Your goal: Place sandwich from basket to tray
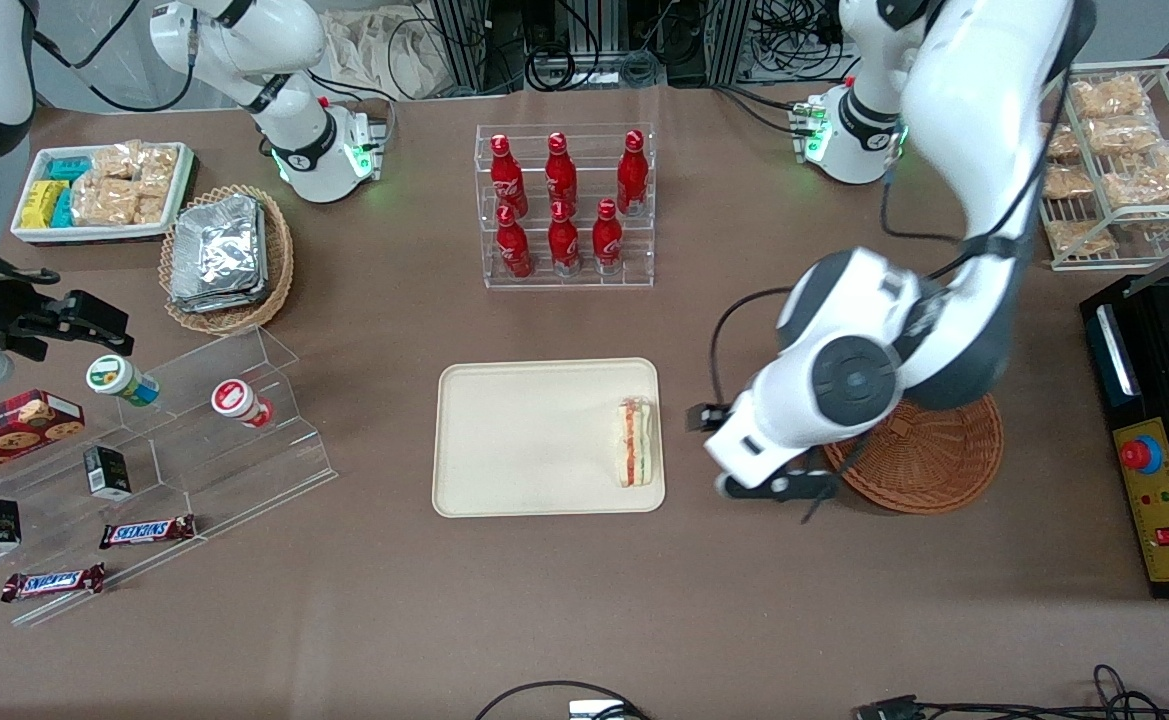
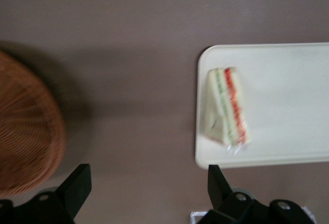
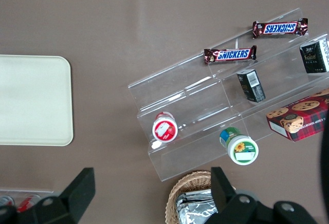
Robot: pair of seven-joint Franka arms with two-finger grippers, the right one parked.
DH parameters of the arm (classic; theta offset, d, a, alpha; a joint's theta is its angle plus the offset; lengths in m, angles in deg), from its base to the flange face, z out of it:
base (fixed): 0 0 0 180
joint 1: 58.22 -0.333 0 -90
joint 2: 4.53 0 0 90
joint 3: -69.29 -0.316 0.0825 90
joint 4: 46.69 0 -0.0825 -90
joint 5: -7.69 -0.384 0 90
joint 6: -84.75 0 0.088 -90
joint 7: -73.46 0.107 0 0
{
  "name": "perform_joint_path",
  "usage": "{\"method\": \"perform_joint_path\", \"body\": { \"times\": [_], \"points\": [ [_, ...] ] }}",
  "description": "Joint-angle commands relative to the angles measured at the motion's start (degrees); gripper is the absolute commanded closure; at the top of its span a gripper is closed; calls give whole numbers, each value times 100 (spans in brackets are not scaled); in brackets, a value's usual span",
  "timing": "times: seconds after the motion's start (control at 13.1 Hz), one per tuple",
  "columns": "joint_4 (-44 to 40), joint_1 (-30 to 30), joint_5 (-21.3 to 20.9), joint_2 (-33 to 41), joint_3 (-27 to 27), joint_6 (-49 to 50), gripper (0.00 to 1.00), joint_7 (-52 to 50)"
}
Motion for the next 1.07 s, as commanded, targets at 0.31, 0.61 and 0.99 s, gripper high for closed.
{"method": "perform_joint_path", "body": {
  "times": [0.31, 0.61, 0.99],
  "points": [
    [252, -970, -234, 1531, -44, 2057, 0, 358],
    [436, -1769, -287, 1990, -52, 2420, 0, 1406],
    [629, -2078, -314, 2112, -70, 2367, 0, 1915]
  ]
}}
